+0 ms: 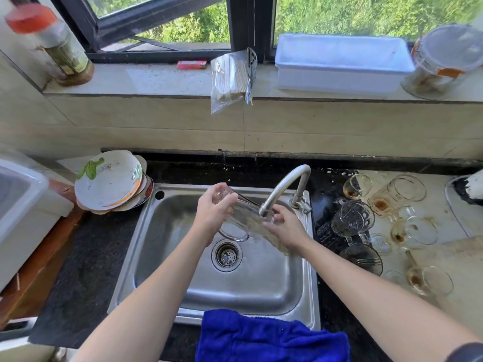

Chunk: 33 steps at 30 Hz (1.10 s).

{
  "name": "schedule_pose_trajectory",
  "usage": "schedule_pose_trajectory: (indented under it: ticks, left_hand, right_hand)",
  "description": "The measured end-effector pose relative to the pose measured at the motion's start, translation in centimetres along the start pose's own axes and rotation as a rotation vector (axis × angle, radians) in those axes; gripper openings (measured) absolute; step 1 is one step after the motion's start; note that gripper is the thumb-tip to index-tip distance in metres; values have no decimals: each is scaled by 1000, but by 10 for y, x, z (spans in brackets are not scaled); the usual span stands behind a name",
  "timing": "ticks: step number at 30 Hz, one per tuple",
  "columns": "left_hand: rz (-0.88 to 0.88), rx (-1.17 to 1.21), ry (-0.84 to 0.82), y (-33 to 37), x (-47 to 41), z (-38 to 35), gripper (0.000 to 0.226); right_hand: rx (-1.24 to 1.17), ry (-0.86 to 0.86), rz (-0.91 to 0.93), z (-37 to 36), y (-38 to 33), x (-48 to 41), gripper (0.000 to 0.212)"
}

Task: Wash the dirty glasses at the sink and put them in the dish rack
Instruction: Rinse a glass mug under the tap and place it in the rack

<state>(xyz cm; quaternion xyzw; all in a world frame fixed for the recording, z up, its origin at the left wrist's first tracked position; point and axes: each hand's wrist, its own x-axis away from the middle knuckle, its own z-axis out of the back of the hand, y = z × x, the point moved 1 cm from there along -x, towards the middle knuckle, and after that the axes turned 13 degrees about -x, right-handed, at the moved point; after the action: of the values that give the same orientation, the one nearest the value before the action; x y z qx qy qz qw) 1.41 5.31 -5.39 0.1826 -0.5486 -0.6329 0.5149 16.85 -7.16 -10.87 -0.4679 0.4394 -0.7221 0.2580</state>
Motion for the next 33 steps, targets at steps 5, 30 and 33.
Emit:
schedule_pose_trajectory:
  ticks: [5, 30, 33]
  left_hand:
    - [121, 66, -122, -6, -5, -5, 18]
    - [599, 483, -402, -49, -27, -27, 43]
    - [622, 364, -355, -52, -38, -38, 42]
  right_hand:
    - [-135, -70, 52, -9, -25, 1, 10]
    - [81, -118, -82, 2, -50, 13, 30]
    - [260, -144, -13, 7, -50, 20, 17]
